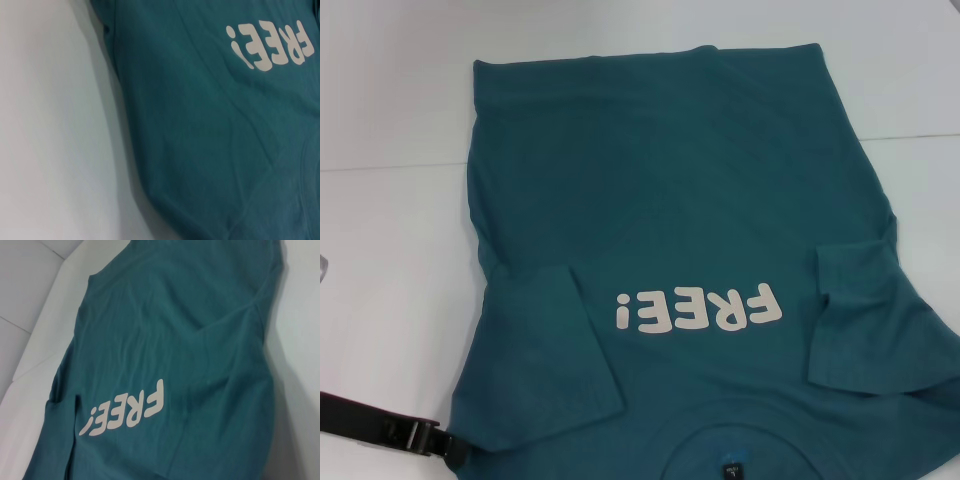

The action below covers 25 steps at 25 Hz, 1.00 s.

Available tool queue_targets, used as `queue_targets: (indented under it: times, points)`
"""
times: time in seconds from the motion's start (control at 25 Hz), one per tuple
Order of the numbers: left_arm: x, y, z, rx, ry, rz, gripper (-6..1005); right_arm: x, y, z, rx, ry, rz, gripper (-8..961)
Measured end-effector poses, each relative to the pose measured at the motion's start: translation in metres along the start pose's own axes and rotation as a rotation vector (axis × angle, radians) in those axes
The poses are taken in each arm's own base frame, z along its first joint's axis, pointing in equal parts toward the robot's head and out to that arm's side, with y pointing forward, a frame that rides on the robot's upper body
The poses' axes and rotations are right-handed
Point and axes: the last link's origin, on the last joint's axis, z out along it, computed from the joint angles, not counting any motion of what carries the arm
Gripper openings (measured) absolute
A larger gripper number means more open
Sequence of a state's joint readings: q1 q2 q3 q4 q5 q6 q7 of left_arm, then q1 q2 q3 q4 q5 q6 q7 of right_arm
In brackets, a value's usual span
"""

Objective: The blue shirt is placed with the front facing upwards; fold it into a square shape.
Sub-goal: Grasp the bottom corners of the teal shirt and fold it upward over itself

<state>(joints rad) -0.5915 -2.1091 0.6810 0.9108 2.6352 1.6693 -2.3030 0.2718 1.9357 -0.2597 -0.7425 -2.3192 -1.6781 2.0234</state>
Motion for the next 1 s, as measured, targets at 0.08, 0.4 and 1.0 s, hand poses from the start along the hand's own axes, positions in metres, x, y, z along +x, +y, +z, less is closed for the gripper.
queue_targets:
  times: [0.08,0.4,1.0]
  points:
    - [0.0,-0.001,-0.001,0.002,0.001,-0.001,-1,0.0,0.0,0.001,-0.001,0.004,-0.004,41]
    - [-0.007,-0.006,-0.004,0.007,-0.002,-0.022,-2,0.006,-0.002,-0.001,0.01,0.028,-0.008,41]
    - [-0.02,-0.008,-0.016,-0.023,-0.008,-0.044,-1,0.03,-0.006,-0.017,0.002,0.054,0.026,40]
